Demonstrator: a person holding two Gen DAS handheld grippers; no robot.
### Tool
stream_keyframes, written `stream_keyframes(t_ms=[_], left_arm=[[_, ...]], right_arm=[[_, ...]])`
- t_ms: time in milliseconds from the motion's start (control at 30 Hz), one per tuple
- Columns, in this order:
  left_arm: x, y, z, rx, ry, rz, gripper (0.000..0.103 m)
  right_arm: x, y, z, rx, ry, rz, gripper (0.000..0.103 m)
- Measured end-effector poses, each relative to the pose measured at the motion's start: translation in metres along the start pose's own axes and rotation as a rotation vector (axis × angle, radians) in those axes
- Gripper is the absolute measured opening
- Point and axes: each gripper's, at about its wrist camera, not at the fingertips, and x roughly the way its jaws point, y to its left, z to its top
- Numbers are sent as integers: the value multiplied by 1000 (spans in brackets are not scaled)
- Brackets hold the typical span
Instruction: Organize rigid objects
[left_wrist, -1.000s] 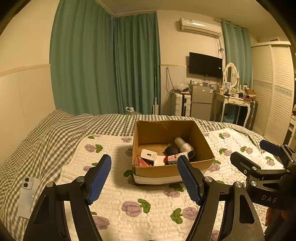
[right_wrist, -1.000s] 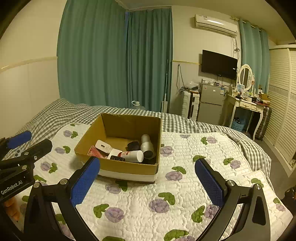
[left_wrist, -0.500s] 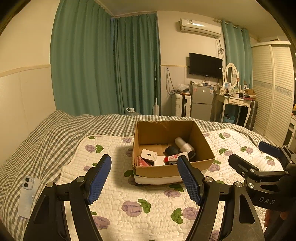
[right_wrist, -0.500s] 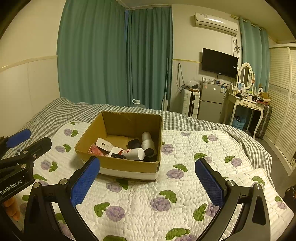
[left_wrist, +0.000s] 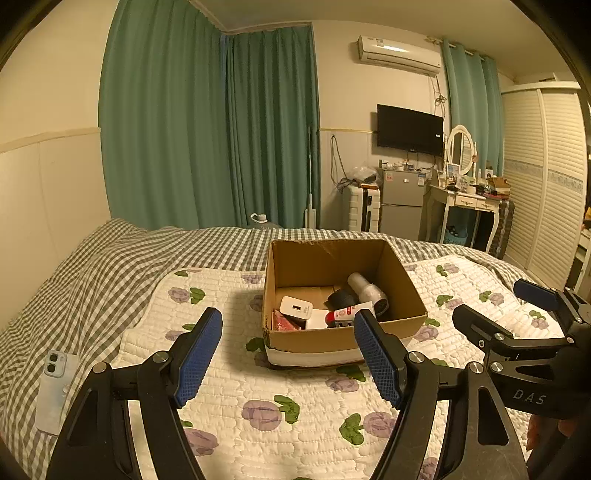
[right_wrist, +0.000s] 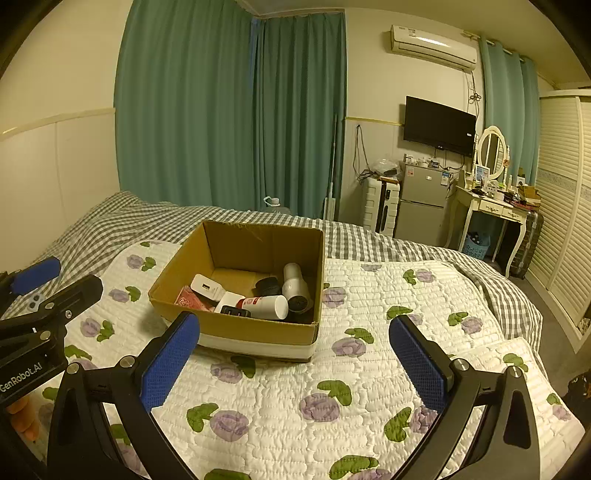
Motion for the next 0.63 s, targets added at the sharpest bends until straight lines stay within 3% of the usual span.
stream_keyframes(t_ms=[633], left_arm=[[1, 0, -1, 4, 2, -3, 77]], right_arm=[[4, -3, -3, 6, 19, 2, 103]])
